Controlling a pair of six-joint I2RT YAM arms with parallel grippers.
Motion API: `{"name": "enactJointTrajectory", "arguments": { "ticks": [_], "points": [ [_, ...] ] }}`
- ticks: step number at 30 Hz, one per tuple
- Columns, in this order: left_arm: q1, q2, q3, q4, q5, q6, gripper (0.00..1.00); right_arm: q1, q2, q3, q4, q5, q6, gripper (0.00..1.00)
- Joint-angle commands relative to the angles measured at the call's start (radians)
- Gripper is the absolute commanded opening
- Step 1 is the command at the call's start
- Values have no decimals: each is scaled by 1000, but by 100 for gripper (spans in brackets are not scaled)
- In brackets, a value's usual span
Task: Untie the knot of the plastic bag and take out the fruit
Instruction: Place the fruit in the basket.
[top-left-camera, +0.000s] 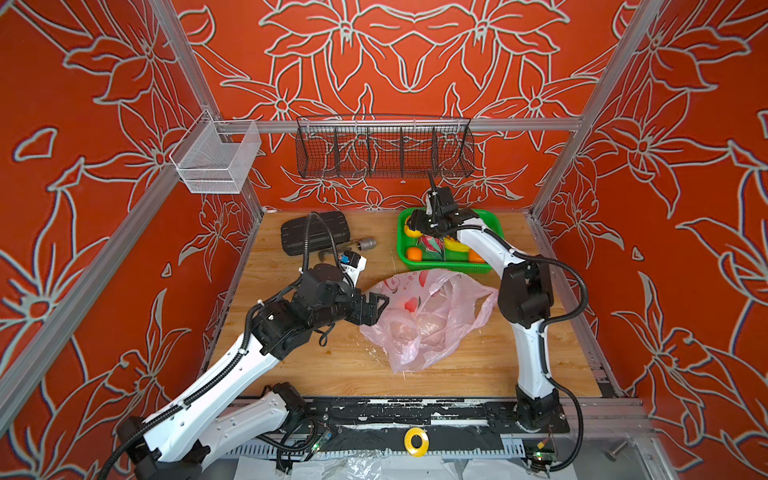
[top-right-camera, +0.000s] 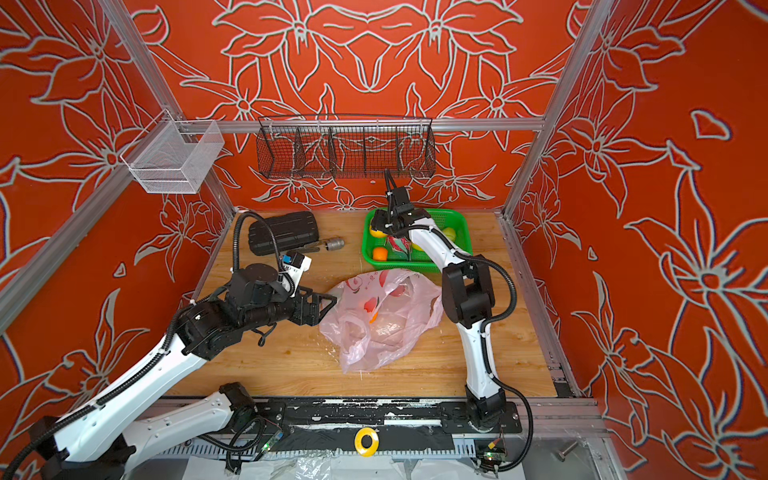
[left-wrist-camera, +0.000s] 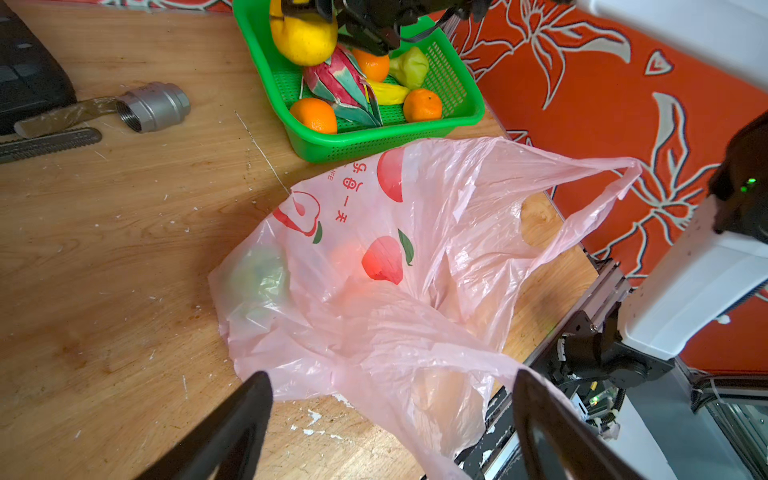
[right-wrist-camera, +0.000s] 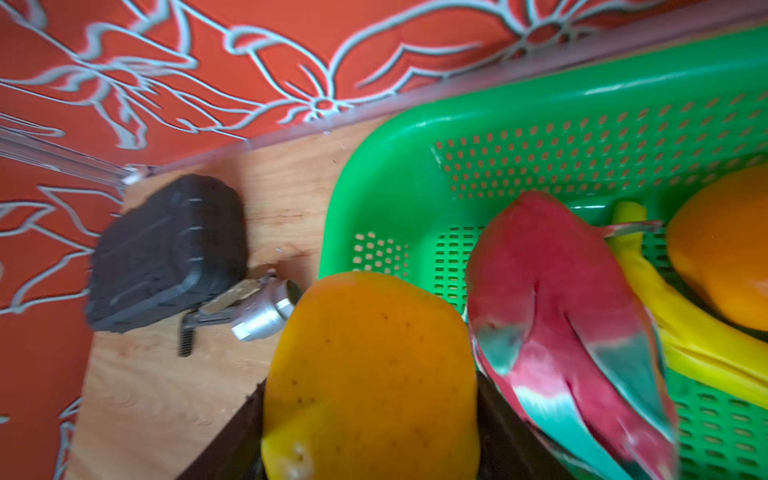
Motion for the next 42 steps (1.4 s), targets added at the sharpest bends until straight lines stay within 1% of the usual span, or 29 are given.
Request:
{"name": "enactJointTrajectory", "arguments": {
  "ticks": [1, 5, 9, 11, 15, 20, 21, 24, 26, 30, 34, 37, 42],
  "points": [
    [1, -6, -12, -25, -29, 18, 89, 8, 59, 57, -94, 22, -21, 48],
    [1, -6, -10, -42, -30, 29, 90, 9, 101, 75, -136, 68, -37, 48],
    [1, -6, -7, -45, -32, 36, 90, 24, 129, 87, -175, 182, -91, 49],
    [2, -9, -9, -45, -31, 37, 90, 25, 150, 107, -191, 216, -114, 51],
    [1, -16, -13, -45, -28, 31, 90, 25, 207, 182, -232, 215, -130, 56],
    [1, -35, -27, -43, -17, 8, 90, 26, 241, 238, -268, 162, -105, 64],
    [2, -38, -33, -39, -16, 5, 90, 26, 237, 238, -266, 151, -96, 66],
    [1, -43, -40, -33, -8, -7, 90, 27, 206, 232, -273, 142, -80, 76],
    [2, -44, -34, -37, 1, -14, 90, 27, 165, 220, -279, 149, -78, 81],
    [1, -45, -47, -9, 57, -10, 90, 27, 56, 170, -271, 157, -88, 84],
    [-5, -40, -50, 6, 103, -30, 90, 27, -83, 96, -245, 166, -102, 91],
    [-14, -31, -24, -3, 98, -48, 90, 28, -211, 29, -231, 142, -116, 91],
    [-37, -12, 22, -17, 77, -46, 89, 31, -466, -172, -170, 78, -134, 90]
  ]
}}
